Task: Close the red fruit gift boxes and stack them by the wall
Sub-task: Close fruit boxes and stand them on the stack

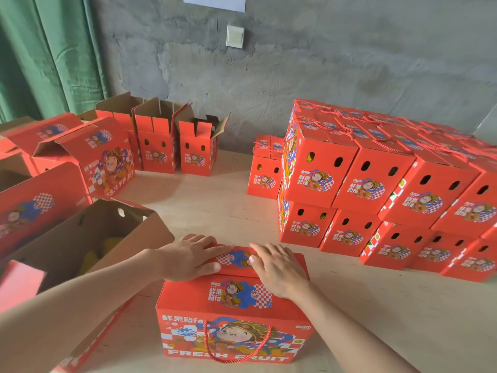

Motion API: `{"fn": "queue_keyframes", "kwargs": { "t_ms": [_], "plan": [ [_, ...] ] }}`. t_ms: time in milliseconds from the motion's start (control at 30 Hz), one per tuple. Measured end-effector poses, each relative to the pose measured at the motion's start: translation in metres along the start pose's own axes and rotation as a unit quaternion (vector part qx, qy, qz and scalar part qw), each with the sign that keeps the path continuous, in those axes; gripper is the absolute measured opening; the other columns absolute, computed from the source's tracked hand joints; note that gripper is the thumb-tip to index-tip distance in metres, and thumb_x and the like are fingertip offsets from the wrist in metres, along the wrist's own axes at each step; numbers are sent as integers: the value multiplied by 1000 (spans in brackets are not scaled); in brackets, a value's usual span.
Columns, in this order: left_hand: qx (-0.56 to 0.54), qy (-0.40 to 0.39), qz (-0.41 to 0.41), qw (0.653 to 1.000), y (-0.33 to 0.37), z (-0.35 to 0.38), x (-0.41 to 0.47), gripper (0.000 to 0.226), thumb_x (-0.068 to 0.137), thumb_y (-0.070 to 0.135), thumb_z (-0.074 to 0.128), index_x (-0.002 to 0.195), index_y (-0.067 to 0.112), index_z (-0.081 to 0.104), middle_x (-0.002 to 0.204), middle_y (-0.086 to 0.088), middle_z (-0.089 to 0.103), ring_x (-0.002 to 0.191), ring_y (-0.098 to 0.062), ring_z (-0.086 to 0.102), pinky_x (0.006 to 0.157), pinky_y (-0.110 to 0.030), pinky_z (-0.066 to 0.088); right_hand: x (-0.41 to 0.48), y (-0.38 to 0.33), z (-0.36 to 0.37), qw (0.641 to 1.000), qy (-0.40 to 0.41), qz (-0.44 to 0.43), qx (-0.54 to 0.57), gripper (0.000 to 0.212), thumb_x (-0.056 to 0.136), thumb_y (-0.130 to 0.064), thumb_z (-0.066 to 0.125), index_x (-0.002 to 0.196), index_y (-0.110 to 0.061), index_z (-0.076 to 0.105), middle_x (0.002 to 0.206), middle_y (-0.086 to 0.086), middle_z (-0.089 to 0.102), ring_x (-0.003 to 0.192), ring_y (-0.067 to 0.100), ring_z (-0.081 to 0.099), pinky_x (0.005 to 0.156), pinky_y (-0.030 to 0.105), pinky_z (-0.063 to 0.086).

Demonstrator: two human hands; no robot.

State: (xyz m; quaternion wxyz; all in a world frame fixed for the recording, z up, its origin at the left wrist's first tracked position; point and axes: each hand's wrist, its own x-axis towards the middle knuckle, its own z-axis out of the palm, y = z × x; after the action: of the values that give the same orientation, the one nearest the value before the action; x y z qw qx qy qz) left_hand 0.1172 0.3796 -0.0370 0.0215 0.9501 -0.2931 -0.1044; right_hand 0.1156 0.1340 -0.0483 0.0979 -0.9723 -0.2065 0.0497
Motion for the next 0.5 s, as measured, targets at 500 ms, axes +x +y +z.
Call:
{"fn": "queue_keyframes", "kwargs": {
  "t_ms": [500],
  "plan": [
    [9,-2,-168,986,23,20,13,86,65,75,-25,144,41,-22,153,4,-30,142,-27,-26,110,-56,-17,7,6,11,998,-46,-8,-39,53,96,-61,9,144,-52,-13,158,-2,-18,143,24,-25,112,48,-19]
  ]
}}
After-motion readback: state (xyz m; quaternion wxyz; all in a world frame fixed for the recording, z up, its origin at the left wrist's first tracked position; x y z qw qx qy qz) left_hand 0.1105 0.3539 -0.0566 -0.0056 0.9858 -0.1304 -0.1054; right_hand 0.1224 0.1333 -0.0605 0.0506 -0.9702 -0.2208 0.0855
